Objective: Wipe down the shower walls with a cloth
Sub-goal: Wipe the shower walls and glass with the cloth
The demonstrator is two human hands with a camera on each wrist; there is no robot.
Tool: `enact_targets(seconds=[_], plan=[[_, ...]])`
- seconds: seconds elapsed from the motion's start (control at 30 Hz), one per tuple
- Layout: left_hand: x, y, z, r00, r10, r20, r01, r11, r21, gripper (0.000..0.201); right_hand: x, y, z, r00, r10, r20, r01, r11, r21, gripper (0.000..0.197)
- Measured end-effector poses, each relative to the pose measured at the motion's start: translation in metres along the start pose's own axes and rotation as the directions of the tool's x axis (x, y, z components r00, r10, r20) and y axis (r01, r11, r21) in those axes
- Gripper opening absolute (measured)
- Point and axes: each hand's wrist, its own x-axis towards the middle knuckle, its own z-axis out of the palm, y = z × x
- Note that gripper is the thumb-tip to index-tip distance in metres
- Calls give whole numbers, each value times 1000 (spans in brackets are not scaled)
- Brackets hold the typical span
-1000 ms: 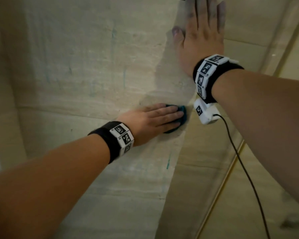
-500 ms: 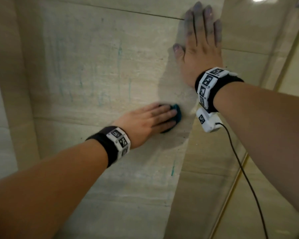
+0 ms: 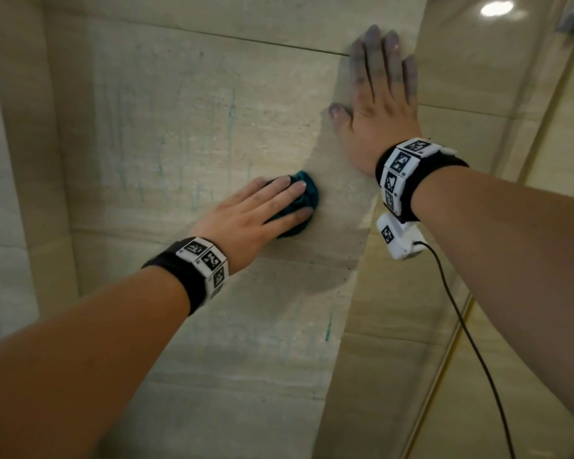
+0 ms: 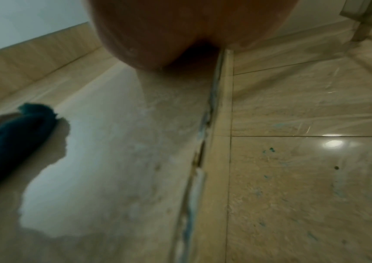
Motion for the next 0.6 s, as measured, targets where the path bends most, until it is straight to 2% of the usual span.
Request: enact_targets(seconds=[0.1, 0.2, 0.4, 0.47, 0.6], plan=[[-4, 2, 0, 996, -81, 31, 81, 997, 2, 90, -1, 6, -4, 998, -20, 58, 16, 998, 62, 79], [4, -3, -3, 989, -148, -20, 147, 987, -68, 90, -12, 23, -5, 995, -63, 83, 55, 995, 88, 80], [8, -15, -3, 993, -90, -71, 86, 994, -61, 91, -21, 56, -6, 968, -209, 136, 210, 978, 12, 80], [10, -6, -1, 991, -87, -102, 81, 995, -65, 88, -24, 53, -2, 977, -191, 98, 189, 981, 30, 79], [28, 24, 7, 995, 36, -98, -40, 999, -32, 86, -31, 47, 5, 991, -130, 39, 128, 990, 58, 75]])
